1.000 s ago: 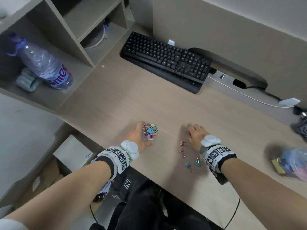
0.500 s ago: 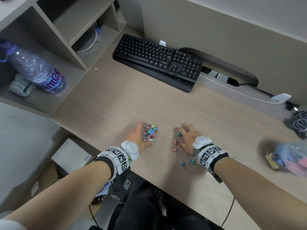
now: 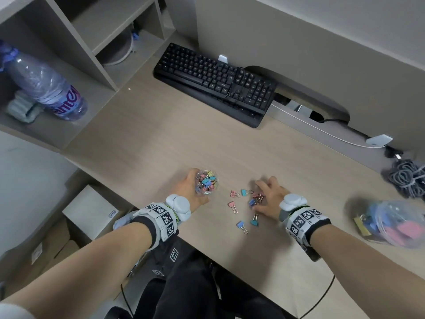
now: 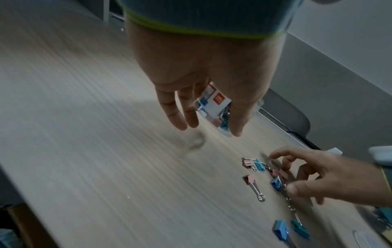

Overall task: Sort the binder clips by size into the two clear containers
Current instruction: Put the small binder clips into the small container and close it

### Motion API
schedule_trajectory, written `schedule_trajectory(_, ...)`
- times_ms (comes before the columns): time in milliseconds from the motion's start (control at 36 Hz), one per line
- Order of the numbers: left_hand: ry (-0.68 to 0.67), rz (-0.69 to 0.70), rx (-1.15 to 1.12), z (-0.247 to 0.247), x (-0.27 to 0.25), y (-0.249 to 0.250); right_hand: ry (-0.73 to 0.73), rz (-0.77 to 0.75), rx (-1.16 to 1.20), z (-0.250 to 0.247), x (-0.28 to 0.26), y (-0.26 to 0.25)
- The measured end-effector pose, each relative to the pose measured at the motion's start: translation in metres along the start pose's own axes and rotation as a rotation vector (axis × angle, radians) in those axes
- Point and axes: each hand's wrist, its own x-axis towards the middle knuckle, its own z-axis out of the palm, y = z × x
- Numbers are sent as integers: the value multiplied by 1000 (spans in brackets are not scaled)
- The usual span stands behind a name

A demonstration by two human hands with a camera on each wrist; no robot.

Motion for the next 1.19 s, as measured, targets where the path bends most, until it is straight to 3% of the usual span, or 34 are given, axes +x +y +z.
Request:
schedule_trajectory(222,5,8,-1,9,-4,7,-39,-69,-62,12,12,-14)
schedule_trajectory(528,17,-7,14,19,-7,13,-68,-12,-40,8,17,-9)
schedule_trajectory(750,17,-18,12,28,-10,17,-4,-10,-33,22,15,-10)
schedule_trajectory(944,17,-23,32,35,-10,21,5,-9,135,9,13,1)
schedule_trajectory(1083,10,-6,74,37,-8,29,97,10,252,-20,8,-6)
schedule_trajectory(1194,-8,25,57,42,-6,35,126,-119,457,-48,-5,-26)
